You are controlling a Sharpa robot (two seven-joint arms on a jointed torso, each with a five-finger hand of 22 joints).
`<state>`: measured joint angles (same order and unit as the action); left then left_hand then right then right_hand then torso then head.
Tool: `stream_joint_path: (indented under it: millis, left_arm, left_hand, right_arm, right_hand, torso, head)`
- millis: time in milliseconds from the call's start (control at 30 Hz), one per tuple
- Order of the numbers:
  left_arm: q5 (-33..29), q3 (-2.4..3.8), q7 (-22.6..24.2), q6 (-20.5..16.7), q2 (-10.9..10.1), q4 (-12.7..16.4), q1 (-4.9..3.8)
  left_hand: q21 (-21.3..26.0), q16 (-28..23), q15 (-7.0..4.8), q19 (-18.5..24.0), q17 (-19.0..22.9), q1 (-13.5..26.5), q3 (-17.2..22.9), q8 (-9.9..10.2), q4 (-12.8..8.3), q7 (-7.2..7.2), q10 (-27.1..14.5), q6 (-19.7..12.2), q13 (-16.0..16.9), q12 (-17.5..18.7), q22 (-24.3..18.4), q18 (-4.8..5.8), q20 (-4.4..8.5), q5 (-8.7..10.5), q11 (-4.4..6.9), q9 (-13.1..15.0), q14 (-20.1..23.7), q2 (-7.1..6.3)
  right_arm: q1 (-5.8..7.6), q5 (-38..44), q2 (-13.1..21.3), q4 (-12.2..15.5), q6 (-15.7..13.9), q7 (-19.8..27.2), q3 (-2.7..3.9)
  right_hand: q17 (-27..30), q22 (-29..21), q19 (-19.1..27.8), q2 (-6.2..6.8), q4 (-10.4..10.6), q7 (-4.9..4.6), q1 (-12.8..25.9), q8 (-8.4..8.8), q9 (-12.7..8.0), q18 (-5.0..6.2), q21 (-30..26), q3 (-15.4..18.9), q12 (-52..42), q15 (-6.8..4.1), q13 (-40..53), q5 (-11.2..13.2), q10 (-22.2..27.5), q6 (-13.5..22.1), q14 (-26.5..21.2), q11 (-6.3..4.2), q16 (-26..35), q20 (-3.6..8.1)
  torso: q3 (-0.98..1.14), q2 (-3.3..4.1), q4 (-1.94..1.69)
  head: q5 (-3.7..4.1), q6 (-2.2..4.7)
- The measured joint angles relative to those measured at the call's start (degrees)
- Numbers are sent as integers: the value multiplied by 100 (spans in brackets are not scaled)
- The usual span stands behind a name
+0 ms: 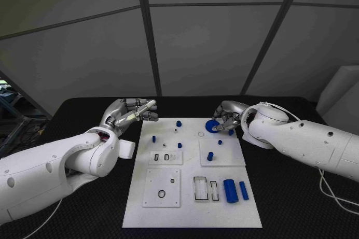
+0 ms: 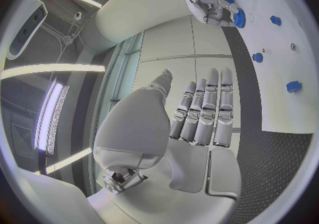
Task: Assemble the parts on the task board
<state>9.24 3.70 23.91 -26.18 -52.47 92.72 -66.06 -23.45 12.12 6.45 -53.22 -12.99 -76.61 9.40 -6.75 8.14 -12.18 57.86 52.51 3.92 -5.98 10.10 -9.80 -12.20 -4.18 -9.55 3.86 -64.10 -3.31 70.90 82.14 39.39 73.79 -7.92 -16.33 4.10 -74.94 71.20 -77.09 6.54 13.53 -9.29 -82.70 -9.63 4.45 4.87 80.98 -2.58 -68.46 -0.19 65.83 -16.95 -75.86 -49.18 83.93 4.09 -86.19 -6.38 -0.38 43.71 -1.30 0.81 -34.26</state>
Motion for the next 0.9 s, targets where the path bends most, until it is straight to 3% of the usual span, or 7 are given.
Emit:
stream_joint_path:
  millis: [467, 567, 633, 733, 833, 867, 900]
  left_arm:
    - [-1, 0, 0, 0, -5, -1, 0]
    - [-1, 0, 0, 0, -5, -1, 0]
    - [-1, 0, 0, 0, -4, -2, 0]
    - [-1, 1, 0, 0, -4, -5, 0]
    - [-1, 1, -1, 0, -4, -5, 0]
    - [-1, 1, -1, 0, -4, -5, 0]
    - [-1, 1, -1, 0, -4, -6, 0]
  left_hand:
    - [0, 0, 0, 0, 1, 0, 0, 0, 0, 0, 0, 0, 0, 0, -1, 0, 0, 0, 0, 0, 0, 0]
    - [0, 1, 0, 0, 1, 0, 0, 0, 0, 0, 0, 0, 0, 0, -1, 0, 0, 0, 0, 0, 0, 0]
    - [0, 1, 0, 0, 1, 0, 0, 0, 0, 0, 0, 0, 0, 0, -1, 0, 0, 0, 0, 0, 0, 0]
    - [0, 1, 0, 0, 1, 0, 0, 0, 0, 0, 0, 0, 0, 0, -1, 0, 0, 0, 0, 0, 0, 0]
    - [0, 2, 0, 0, 1, 0, 0, 0, 0, 0, 0, 0, 0, 0, -1, 0, 0, 0, 0, 0, 0, 0]
    - [0, 2, 0, 0, 1, 0, 0, 0, 0, 0, 0, 0, 0, 0, -2, 0, 0, 0, 0, 0, 0, 0]
    - [0, 2, 0, 0, 1, 0, 0, 0, 0, 0, 0, 0, 0, 0, -1, 0, 0, 0, 0, 0, 0, 0]
  right_arm:
    - [15, 75, -14, -3, 128, -11, 12]
    - [16, 105, -20, -4, 129, -11, 13]
    - [16, 136, -22, -4, 116, -10, 14]
    - [16, 187, -22, 10, 65, 7, 13]
    - [6, 251, -17, 36, -23, 37, 6]
    - [0, 285, -15, 54, -77, 55, 4]
    - [-5, 312, -13, 68, -121, 72, 1]
  right_hand:
    - [1, 18, -14, -24, -32, 20, -24, -97, 8, 0, 0, -31, -123, 0, 151, 0, -61, -102, 0, -21, 0, 14]
    - [1, 31, -15, -137, -115, 40, -137, -151, 16, 1, 21, -114, -171, 0, 213, 7, -102, -209, 0, -20, 0, 16]
    - [1, 62, -44, -206, -210, 45, -207, -184, 9, 0, 40, -210, -236, 0, 275, 221, -133, -305, 0, -51, -18, 45]
    - [1, 111, -65, -311, -309, 77, -313, -279, 15, 1, 65, -404, -342, -16, 401, 335, -187, -484, 16, -86, -24, 65]
    - [1, 202, -148, -331, -392, 68, -388, -283, 12, -7, 111, -583, -506, -65, 591, 376, -307, -549, 0, -107, -50, 107]
    - [1, 232, -157, -331, -418, 69, -412, -283, 9, -94, 129, -640, -566, -65, 655, 381, -339, -549, 0, -134, -50, 116]
    - [1, 252, -157, -325, -444, 68, -433, -283, 8, -92, 130, -685, -615, -77, 704, 380, -378, -549, 12, -135, -50, 116]
  torso:
    - [1, 5, -7]
    - [1, 5, -7]
    - [1, 5, -7]
    - [1, 6, -7]
    - [2, 6, -7]
    - [3, 7, -7]
    - [3, 7, -7]
  head:
    - [-10, -18]
    - [-11, -21]
    - [-13, -22]
    - [-16, -22]
    - [-17, -23]
    - [-19, -24]
    - [-21, -25]
